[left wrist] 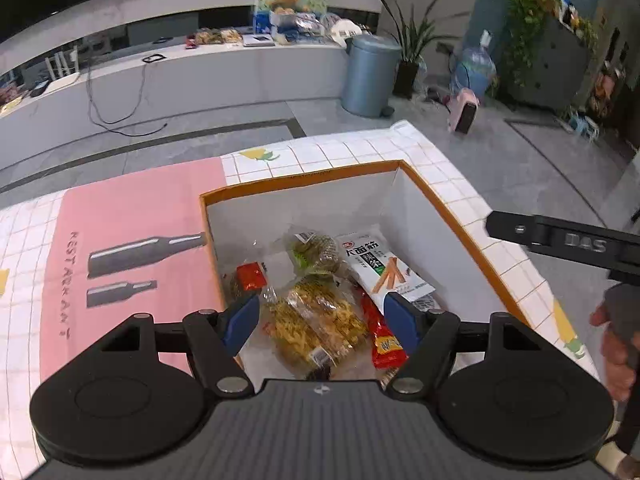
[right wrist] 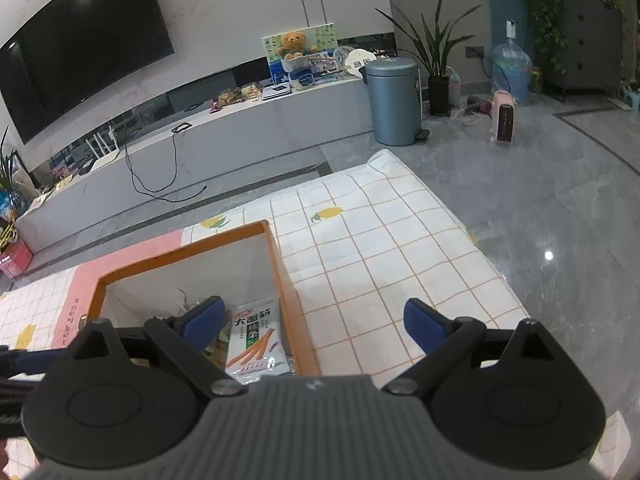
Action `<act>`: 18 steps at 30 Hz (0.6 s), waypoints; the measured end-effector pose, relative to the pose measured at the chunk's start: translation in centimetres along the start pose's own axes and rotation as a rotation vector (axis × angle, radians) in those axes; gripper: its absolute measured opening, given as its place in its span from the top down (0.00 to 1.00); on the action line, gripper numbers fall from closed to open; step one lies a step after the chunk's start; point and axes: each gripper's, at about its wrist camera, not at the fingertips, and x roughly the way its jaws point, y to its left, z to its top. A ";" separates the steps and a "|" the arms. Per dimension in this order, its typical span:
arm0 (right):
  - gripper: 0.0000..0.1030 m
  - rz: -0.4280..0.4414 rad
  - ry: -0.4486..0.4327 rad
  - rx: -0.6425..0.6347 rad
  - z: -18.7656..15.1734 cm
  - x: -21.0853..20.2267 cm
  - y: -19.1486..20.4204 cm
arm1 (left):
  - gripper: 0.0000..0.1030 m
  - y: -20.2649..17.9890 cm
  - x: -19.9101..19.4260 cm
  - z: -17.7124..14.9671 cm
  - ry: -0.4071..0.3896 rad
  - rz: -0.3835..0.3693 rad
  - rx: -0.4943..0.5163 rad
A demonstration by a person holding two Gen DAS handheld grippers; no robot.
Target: Organize snacks
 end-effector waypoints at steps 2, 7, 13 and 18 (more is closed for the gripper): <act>0.09 0.008 -0.001 -0.015 -0.2 -0.2 0.5 | 0.19 -0.3 -1.0 -0.7 -0.005 -0.018 -0.008; 0.09 0.010 0.012 -0.069 -0.9 -0.3 1.7 | 0.19 -0.8 -3.6 -2.9 -0.042 0.012 -0.010; 0.09 0.016 0.026 -0.059 -1.7 -0.3 1.1 | 0.19 1.0 -5.1 -6.4 -0.079 0.047 -0.078; 0.09 0.058 0.021 0.028 -2.9 -1.9 0.3 | 0.18 2.4 -6.0 -8.9 -0.042 0.074 -0.133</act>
